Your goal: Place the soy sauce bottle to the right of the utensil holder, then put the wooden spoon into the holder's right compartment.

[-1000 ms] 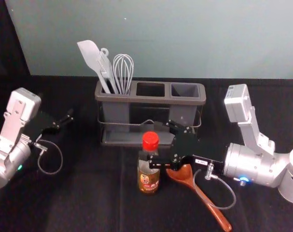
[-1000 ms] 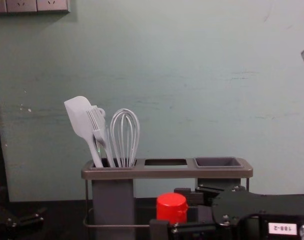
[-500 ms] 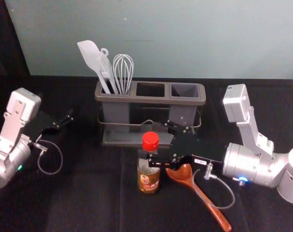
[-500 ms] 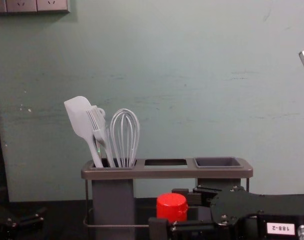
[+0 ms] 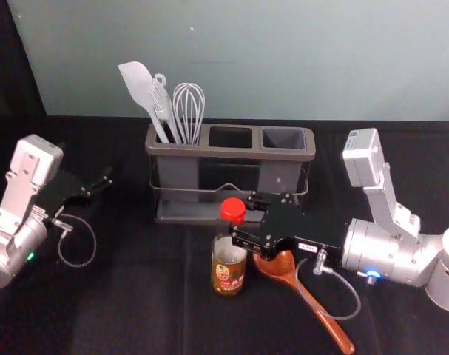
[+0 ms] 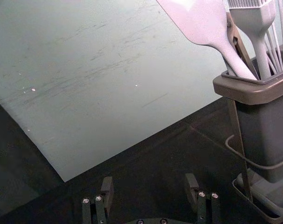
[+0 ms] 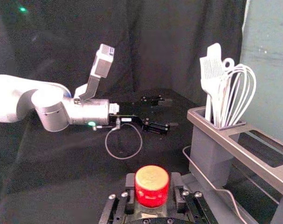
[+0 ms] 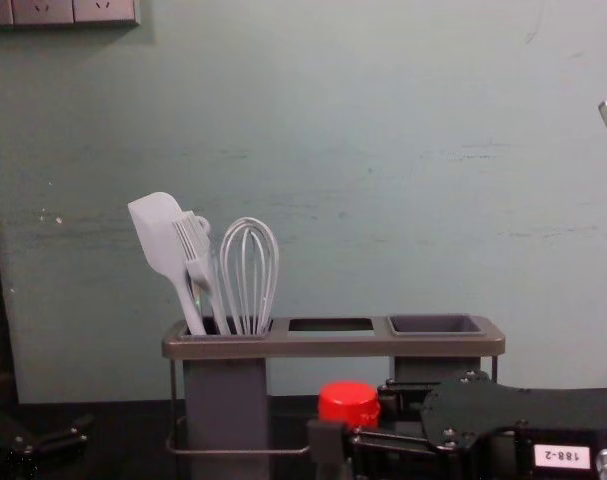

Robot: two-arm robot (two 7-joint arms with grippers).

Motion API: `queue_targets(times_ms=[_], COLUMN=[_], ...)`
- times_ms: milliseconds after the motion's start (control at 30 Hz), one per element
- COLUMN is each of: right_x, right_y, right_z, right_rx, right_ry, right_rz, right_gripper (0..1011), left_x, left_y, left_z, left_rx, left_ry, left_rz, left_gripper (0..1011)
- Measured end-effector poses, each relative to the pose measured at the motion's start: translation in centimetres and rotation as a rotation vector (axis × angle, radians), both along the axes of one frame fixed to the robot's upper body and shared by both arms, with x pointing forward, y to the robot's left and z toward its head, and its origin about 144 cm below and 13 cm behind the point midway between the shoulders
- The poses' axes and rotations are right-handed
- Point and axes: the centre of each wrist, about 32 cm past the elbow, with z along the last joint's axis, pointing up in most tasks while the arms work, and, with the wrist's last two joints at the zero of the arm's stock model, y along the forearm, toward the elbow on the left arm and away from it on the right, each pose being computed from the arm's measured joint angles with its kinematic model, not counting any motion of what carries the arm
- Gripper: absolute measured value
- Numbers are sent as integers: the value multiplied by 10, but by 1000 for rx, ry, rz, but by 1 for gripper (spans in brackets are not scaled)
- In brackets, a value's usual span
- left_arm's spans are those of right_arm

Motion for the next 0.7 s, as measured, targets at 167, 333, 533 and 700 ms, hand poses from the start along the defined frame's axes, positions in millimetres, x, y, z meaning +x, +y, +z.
queue_targets(times_ms=[167,333,533,700], right_x=[0,0,-5,-12], right_y=[0,0,-3,-10], right_z=[0,0,9,22], right_rx=[0,0,17,36], right_ry=[0,0,-33,-67], right_rz=[0,0,5,-5], right_gripper=[398,387,387,387], left_x=[0,0,0,0], left_y=[0,0,0,0], left_z=[0,0,0,0], left_rx=[0,0,0,0], left_ry=[0,0,0,0], left_rz=[0,0,0,0], left_gripper=[1005,1005,1005,1005])
